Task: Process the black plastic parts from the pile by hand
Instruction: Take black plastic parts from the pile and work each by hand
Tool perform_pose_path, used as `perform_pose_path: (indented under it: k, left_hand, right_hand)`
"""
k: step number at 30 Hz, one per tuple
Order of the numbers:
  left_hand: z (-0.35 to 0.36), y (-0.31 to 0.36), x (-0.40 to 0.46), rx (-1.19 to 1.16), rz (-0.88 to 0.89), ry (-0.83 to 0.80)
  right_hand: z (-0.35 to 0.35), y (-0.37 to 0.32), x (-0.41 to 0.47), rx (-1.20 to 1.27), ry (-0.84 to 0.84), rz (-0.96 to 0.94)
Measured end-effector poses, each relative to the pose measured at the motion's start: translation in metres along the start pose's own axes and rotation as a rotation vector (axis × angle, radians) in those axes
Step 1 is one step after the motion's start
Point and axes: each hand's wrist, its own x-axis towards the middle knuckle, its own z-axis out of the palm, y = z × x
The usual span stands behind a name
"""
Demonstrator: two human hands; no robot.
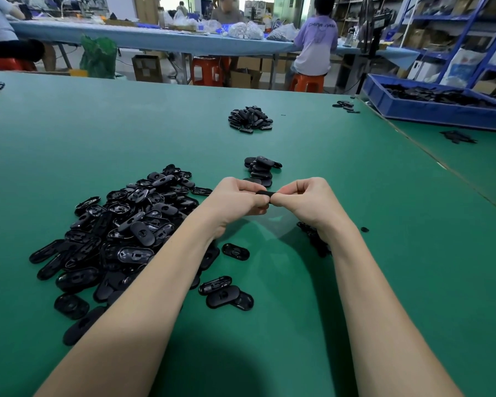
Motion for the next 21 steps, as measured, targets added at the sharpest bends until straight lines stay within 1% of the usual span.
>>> perform_pose_path:
  k: [4,6,7,10,11,13,17,21]
  left_hand:
    - [-0.002,-0.005,-0.001,0.003,0.023,-0.033]
    - [-0.004,-0.006,-0.001,0.047,0.087,-0.063]
    - [-0.006,-0.006,-0.002,0.126,0.14,-0.067]
    - [-0.01,-0.003,-0.002,0.51,0.326,-0.004]
    - [-0.011,-0.002,-0.002,0.583,0.372,0.017]
    - [-0.014,-0.002,-0.001,0.645,0.419,0.045]
    - [-0.02,-0.003,0.012,0.692,0.402,0.178]
    - [-0.017,0.002,0.039,0.587,0.238,0.297]
  right_hand:
    - [-0.003,0.0,-0.001,-0.042,-0.031,0.0]
    - [-0.006,0.001,-0.002,0.015,-0.055,0.023]
    - [-0.007,0.002,-0.003,0.053,-0.061,0.042]
    - [-0.009,0.001,-0.005,0.109,-0.073,0.087]
    - [-0.01,0.001,-0.005,0.121,-0.085,0.097]
    - [-0.014,-0.001,-0.005,0.126,-0.108,0.112]
    - [-0.023,-0.003,-0.001,0.132,-0.106,0.107]
    - [-0.024,-0.001,-0.003,0.113,-0.137,0.095]
